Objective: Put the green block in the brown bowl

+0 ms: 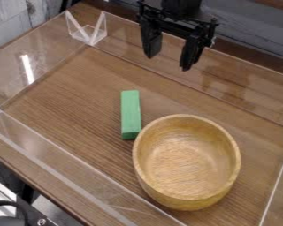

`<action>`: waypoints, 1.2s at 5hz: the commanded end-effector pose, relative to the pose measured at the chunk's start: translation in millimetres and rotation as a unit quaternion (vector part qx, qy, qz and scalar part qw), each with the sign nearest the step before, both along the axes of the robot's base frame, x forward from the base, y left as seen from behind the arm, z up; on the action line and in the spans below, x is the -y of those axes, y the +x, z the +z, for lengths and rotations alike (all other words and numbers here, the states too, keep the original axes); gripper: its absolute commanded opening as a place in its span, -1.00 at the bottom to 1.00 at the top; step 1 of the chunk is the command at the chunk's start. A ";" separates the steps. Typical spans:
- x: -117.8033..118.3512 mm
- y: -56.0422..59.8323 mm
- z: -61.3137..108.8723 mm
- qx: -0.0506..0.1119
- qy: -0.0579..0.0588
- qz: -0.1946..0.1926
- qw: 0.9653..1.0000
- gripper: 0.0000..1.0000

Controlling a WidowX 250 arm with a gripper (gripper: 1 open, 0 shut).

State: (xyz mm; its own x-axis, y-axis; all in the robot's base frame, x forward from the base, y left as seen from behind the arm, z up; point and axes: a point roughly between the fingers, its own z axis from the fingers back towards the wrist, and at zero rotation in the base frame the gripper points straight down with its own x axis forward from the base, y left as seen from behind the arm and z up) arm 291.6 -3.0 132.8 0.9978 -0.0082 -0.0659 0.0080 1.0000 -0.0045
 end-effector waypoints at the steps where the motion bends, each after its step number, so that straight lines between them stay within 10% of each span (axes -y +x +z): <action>1: -14.1 -3.7 -11.8 -0.006 -0.007 0.045 0.999 1.00; 3: -42.9 -27.6 -40.0 -0.011 -0.017 0.141 0.990 1.00; 6: -44.5 -33.2 -60.8 0.001 -0.026 0.185 0.982 1.00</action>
